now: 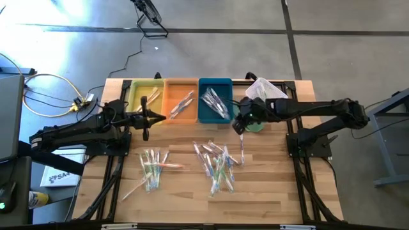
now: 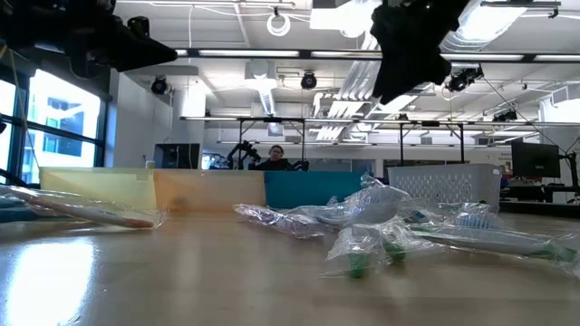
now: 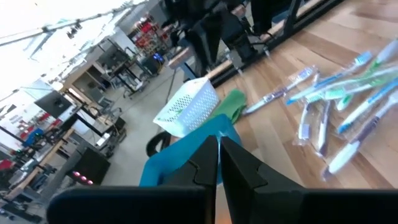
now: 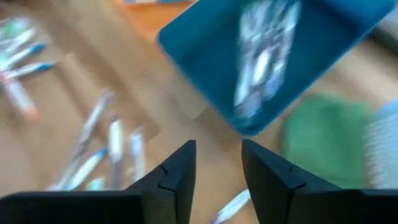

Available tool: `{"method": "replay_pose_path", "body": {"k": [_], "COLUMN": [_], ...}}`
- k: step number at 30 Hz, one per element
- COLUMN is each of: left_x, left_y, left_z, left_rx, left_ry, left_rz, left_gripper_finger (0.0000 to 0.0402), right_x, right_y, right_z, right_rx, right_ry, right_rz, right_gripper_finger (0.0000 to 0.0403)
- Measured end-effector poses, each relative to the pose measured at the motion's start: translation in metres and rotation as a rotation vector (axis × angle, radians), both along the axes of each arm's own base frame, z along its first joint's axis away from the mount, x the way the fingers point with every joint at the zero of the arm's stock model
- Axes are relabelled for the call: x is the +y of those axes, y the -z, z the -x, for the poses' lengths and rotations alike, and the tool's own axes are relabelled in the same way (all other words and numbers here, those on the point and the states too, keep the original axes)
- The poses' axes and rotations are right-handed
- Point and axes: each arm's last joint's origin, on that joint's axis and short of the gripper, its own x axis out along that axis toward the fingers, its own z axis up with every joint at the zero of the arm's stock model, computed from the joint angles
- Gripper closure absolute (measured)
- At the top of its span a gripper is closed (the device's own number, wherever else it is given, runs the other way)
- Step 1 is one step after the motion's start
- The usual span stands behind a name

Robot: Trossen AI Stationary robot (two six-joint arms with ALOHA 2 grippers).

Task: Pick & Place Toothbrushes
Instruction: Put the blue toothbrush into the orange bin

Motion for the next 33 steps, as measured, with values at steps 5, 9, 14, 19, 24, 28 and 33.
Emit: {"method": "replay_pose_path", "body": {"k": [5, 9, 14, 19, 24, 28, 33], "left_x": [0.0, 0.0, 0.0, 0.0, 0.0, 0.0, 0.0], "left_y": [-0.001, -0.002, -0.002, 0.0, 0.0, 0.0, 0.0], "left_z": [0.0, 0.0, 0.0, 0.0, 0.0, 0.0, 0.0], "left_rx": [-0.011, -0.015, -0.015, -0.001, -0.001, -0.001, 0.001], "left_ry": [-0.001, -0.003, -0.003, -0.004, -0.004, -0.005, -0.005], "left_rz": [-0.009, -0.013, -0.013, -0.004, -0.004, -0.003, -0.003], "left_gripper_finger": [0.0387, 0.0387, 0.0388, 0.0387, 0.0387, 0.0387, 0.0387], "right_x": [0.016, 0.031, 0.05, 0.062, 0.071, 0.073, 0.075], "right_y": [0.003, 0.005, 0.005, 0.008, 0.02, 0.038, 0.057], "right_z": [-0.005, -0.006, -0.005, -0.007, -0.015, -0.025, -0.033], "right_rx": [-0.013, -0.021, -0.047, -0.05, -0.011, 0.057, 0.137], "right_ry": [-0.048, -0.037, 0.01, 0.035, 0.013, 0.016, 0.012], "right_rz": [-0.082, -0.12, -0.173, -0.202, -0.197, -0.187, -0.2], "right_gripper_finger": [0.0307, 0.0318, 0.0323, 0.0321, 0.0304, 0.0266, 0.0216]}}
